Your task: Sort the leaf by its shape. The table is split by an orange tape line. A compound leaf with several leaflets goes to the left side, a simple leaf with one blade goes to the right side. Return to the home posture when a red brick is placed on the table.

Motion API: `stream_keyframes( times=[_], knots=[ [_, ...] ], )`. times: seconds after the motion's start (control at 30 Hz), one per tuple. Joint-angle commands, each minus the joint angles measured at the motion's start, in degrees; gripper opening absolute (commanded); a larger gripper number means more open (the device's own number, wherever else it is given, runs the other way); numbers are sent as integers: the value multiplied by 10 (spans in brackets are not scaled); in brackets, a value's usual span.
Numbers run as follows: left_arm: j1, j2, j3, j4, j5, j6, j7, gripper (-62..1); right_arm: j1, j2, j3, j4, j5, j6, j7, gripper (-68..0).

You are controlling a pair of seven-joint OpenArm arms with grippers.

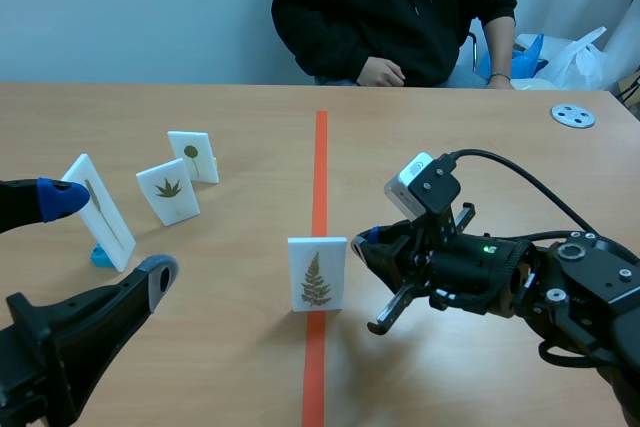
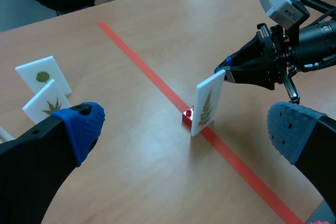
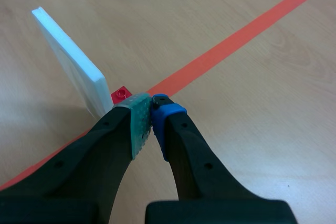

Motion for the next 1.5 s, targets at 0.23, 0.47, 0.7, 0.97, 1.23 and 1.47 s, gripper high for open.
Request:
stream_keyframes(
  times=[0.23, 0.47, 0.7, 0.97, 1.23, 1.47],
  knots=[
    [0, 3, -1, 8, -4, -1, -10, 14, 8, 6, 1, 15, 2, 0, 10, -662],
    [0, 3, -1, 8, -4, -1, -10, 14, 8, 6, 1, 15, 2, 0, 10, -662],
    [0, 3, -1, 8, -4, -1, -10, 14, 8, 6, 1, 15, 2, 0, 10, -662],
    [0, 3, -1, 8, -4, -1, -10, 14, 8, 16, 2, 16, 4, 3, 11, -662],
    [0, 3, -1, 8, -4, -1, -10, 14, -8, 50, 5, 61, 7, 17, 15, -662],
    [0, 3, -1, 8, -4, -1, -10, 14, -74, 90, 58, 154, 9, 31, 14, -662]
  ],
)
